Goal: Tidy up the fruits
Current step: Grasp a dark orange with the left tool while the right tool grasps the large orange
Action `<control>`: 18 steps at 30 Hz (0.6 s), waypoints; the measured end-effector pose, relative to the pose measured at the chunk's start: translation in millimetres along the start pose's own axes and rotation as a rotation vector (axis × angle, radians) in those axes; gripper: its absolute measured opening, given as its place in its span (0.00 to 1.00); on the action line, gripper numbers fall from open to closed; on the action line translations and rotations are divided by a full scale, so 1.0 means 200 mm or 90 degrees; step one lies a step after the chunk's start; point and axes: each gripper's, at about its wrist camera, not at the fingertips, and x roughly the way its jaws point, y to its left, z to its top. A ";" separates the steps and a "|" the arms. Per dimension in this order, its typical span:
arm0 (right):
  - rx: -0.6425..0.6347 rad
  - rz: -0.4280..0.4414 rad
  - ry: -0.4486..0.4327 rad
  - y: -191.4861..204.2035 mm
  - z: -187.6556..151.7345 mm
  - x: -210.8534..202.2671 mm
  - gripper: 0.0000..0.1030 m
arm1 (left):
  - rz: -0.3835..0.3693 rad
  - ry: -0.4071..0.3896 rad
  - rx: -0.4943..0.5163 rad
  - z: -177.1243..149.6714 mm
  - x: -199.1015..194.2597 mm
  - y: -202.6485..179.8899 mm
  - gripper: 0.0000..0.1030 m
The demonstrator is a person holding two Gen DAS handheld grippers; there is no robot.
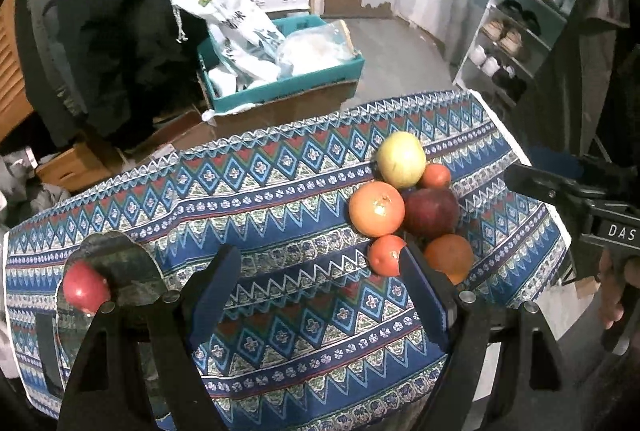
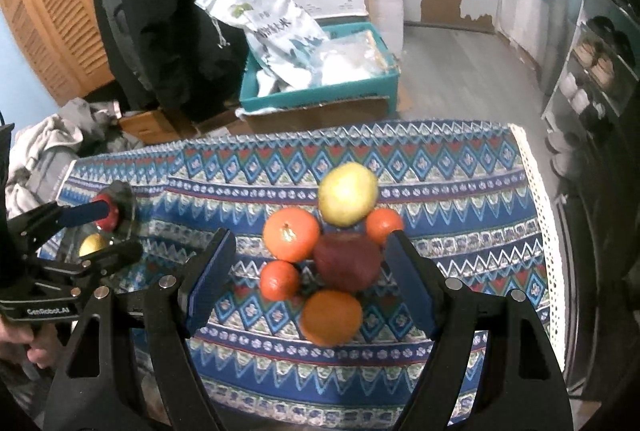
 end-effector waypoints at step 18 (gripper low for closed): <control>-0.010 -0.015 0.163 -0.06 -0.23 0.44 0.76 | 0.016 0.104 0.025 -0.11 0.33 -0.05 0.80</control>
